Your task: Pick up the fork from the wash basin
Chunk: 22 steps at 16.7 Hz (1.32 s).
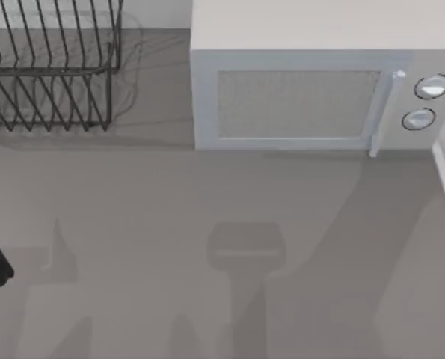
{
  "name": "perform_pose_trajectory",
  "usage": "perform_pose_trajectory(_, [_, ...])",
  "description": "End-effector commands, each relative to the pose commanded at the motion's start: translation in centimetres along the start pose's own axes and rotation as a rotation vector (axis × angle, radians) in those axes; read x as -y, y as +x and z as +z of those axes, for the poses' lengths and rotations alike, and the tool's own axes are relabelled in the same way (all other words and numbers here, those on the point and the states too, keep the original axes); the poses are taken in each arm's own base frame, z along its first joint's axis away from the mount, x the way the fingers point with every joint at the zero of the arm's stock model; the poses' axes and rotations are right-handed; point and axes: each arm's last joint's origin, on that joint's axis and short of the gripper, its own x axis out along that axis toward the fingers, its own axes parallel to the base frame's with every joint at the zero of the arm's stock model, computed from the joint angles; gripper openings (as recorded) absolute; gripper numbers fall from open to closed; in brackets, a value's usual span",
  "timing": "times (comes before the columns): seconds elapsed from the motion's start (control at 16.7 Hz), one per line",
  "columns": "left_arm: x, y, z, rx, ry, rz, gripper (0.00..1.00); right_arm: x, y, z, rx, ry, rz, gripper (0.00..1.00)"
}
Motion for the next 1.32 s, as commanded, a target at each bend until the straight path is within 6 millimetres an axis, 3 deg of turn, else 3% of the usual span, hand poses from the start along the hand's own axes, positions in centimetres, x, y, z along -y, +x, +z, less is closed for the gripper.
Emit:
perform_pose_trajectory(0.3, [0.0, 0.0, 0.0, 0.0, 0.0, 0.0, 1.0, 0.2, 7.9, 0.1, 0.017, 0.003, -0.005, 1.0])
perform_pose_trajectory(0.42, [0.0, 0.0, 0.0, 0.0, 0.0, 0.0, 1.0, 0.1, 10.1, -0.3, 0.008, 0.003, -0.002, 1.0])
perform_pose_trajectory(0.72, [0.0, 0.0, 0.0, 0.0, 0.0, 0.0, 1.0, 0.1, 10.7, -0.5, 0.004, 0.004, -0.001, 1.0])
perform_pose_trajectory(1.32, [0.0, 0.0, 0.0, 0.0, 0.0, 0.0, 1.0, 0.1, 10.7, -0.5, 0.004, 0.004, -0.001, 0.25])
